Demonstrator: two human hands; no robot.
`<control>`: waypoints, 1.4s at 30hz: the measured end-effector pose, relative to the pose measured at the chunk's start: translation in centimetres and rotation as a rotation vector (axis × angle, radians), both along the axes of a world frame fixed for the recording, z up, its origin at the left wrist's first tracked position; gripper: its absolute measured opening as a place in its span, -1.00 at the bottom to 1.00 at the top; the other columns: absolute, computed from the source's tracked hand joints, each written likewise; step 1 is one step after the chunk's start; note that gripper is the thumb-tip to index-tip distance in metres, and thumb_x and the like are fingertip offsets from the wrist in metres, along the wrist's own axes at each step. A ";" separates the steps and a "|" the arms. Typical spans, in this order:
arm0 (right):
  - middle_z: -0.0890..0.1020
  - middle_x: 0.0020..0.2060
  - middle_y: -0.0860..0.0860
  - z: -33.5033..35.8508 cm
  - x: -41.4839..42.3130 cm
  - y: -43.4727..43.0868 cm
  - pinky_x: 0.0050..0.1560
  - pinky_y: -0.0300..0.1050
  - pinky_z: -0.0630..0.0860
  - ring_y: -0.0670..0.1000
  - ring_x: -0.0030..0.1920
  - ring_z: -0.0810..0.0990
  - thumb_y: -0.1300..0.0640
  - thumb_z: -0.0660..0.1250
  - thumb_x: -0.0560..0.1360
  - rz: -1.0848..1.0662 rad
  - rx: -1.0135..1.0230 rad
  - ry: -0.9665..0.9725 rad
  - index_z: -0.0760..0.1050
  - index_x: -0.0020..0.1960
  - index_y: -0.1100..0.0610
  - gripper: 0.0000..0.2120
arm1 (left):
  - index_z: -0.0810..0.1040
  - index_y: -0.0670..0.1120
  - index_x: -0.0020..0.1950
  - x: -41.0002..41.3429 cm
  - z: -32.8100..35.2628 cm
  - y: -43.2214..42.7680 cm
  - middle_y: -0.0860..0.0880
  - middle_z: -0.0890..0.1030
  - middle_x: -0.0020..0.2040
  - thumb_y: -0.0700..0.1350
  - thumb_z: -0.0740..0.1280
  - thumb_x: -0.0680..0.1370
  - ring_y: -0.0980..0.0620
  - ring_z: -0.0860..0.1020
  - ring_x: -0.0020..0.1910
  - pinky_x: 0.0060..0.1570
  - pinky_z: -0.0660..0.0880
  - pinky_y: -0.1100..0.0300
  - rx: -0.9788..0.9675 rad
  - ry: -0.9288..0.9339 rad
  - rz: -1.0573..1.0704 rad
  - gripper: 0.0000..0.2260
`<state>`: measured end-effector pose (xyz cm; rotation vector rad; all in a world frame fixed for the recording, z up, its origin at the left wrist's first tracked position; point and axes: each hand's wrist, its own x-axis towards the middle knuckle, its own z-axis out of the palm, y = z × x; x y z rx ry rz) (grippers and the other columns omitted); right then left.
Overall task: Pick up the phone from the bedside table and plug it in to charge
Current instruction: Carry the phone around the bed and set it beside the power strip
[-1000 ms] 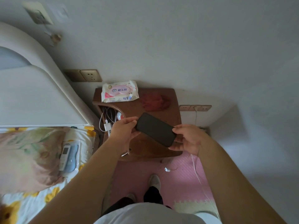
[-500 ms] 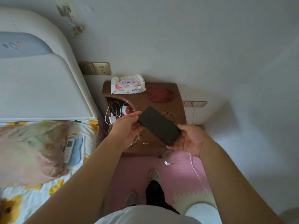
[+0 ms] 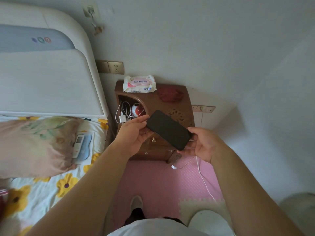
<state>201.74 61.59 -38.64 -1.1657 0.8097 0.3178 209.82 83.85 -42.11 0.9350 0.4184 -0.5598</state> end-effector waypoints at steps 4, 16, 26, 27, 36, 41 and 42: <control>0.78 -0.22 0.18 0.2 -2.1 0.2 -0.26 0.21 0.70 0.23 -0.16 0.79 0.18 0.25 0.66 0.046 0.006 -0.018 0.53 0.18 0.26 -0.81 | 0.64 -0.26 0.21 -3.0 0.3 0.4 -0.20 0.79 0.02 -0.37 0.18 0.68 -0.11 0.78 -0.01 -0.16 0.70 0.07 0.017 -0.018 0.060 -0.74; 0.77 -0.18 0.22 1.1 -9.3 1.6 -0.25 0.20 0.70 0.23 -0.14 0.78 0.18 0.24 0.65 0.235 0.017 -0.043 0.56 0.12 0.27 -0.81 | 0.65 -0.20 0.08 -14.5 2.3 2.2 -0.13 0.78 -0.14 -0.38 0.17 0.68 0.00 0.78 -0.20 -0.25 0.69 0.12 0.101 -0.068 0.252 -0.73; 0.75 -0.22 0.17 1.6 -11.0 6.2 -0.30 0.20 0.72 0.22 -0.12 0.73 0.14 0.21 0.67 0.377 0.038 -0.053 0.56 0.02 0.21 -0.80 | 0.62 -0.24 0.09 -20.9 4.4 6.7 -0.13 0.76 -0.20 -0.41 0.16 0.68 0.02 0.76 -0.28 -0.27 0.69 0.15 0.094 -0.057 0.412 -0.75; 0.76 -0.26 0.15 1.5 -11.1 6.9 -0.30 0.20 0.72 0.20 -0.17 0.75 0.14 0.21 0.67 0.392 0.042 -0.057 0.56 0.02 0.20 -0.80 | 0.63 -0.26 0.09 -21.5 4.5 7.3 -0.13 0.76 -0.21 -0.41 0.16 0.68 0.02 0.76 -0.29 -0.29 0.69 0.15 0.091 -0.056 0.431 -0.75; 0.77 -0.24 0.15 0.9 -14.6 14.6 -0.28 0.19 0.68 0.19 -0.22 0.78 0.14 0.22 0.64 0.507 0.045 -0.095 0.56 0.12 0.21 -0.80 | 0.65 -0.26 0.12 -28.1 4.6 15.2 -0.14 0.79 -0.17 -0.41 0.20 0.67 -0.05 0.78 -0.16 -0.09 0.73 0.09 0.083 -0.076 0.548 -0.76; 0.76 -0.18 0.23 1.4 -18.0 19.5 -0.22 0.23 0.68 0.26 -0.15 0.78 0.16 0.21 0.63 0.588 0.061 -0.105 0.58 0.15 0.28 -0.75 | 0.62 -0.25 0.18 -32.5 4.6 20.1 -0.21 0.73 0.00 -0.38 0.20 0.67 -0.11 0.72 -0.02 -0.09 0.72 0.10 0.068 -0.099 0.614 -0.78; 0.76 -0.17 0.24 1.5 -18.7 20.5 -0.22 0.24 0.68 0.27 -0.14 0.77 0.17 0.22 0.63 0.602 0.064 -0.102 0.59 0.13 0.28 -0.76 | 0.61 -0.25 0.20 -33.4 4.7 21.0 -0.22 0.72 0.02 -0.38 0.20 0.68 -0.12 0.71 -0.01 -0.10 0.72 0.10 0.069 -0.100 0.627 -0.78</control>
